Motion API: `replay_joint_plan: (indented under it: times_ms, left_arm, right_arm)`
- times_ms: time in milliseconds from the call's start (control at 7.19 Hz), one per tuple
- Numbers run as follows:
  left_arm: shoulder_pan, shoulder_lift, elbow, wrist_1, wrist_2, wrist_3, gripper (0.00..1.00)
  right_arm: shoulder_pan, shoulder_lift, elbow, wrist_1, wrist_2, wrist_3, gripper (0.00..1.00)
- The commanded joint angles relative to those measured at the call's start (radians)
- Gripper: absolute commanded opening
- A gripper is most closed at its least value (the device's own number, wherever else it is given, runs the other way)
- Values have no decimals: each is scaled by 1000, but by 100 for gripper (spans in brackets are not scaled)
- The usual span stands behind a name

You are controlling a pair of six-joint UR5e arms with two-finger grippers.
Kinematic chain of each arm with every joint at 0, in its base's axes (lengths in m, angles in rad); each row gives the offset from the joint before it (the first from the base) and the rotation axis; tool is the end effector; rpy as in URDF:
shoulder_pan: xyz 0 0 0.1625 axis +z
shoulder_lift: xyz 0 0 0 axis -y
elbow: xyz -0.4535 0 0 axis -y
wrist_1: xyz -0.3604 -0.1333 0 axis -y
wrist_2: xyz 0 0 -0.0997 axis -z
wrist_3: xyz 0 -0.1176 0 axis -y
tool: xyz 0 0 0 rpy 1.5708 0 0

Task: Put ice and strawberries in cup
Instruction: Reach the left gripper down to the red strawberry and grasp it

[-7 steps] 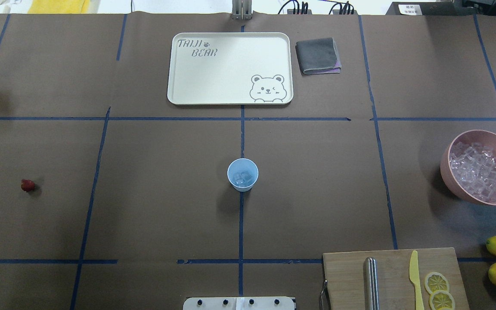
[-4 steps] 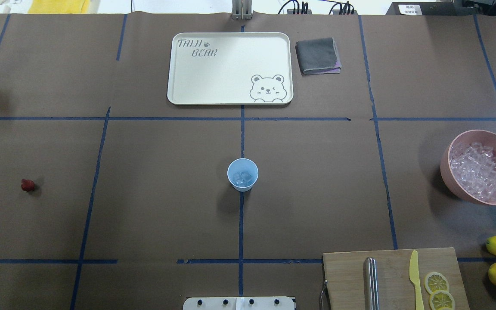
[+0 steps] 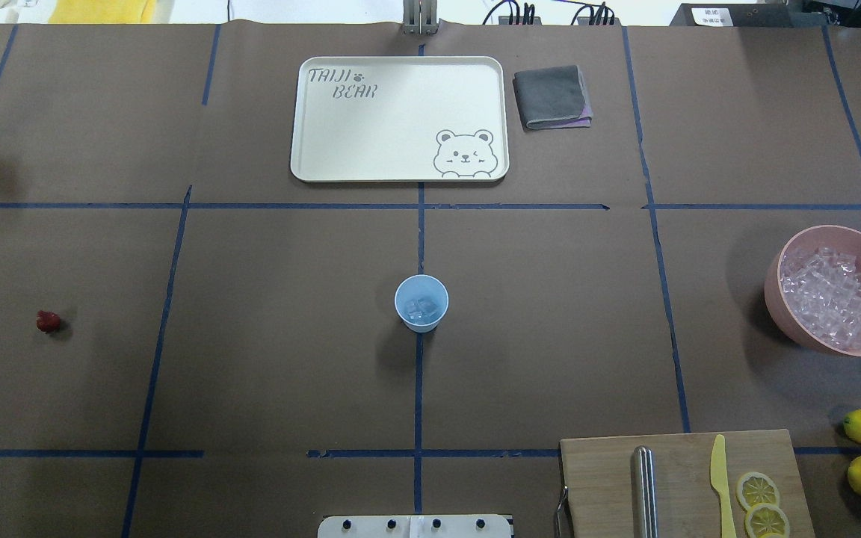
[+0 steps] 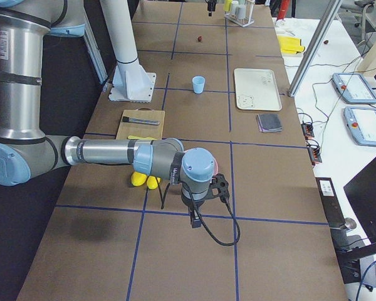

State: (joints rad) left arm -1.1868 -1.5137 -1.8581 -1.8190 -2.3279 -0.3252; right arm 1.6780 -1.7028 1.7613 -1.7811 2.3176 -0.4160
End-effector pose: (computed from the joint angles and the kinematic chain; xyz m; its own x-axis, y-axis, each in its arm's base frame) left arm 0.1210 -0.4396 0.5630 0.6326 0.2728 -0.7248 -0.1377 0.9606 0.2414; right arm 0.0944 -0.3777 0.6914 0.7001 -0.2319 0.6753 0.1937 0.9720 0.1330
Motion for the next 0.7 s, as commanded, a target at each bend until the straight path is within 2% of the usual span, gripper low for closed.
replay_joint_plan:
  times_ms: [0,139,417,556]
  left_arm:
    - [90,62,26,-188,64,-173,100]
    - [125,87,43,-280,71,-254,100]
    - [269,115,81,-428,220,-421,100]
    - [306,116,91,-457,252,-461,100]
  right_arm:
    - [0,-4,0,0,0,0,99]
    - [0,-6,0,0,0,0,99]
    - [2,-6,1,2,-1,-1,99]
    - [2,-6,1,0,-1,-1,99]
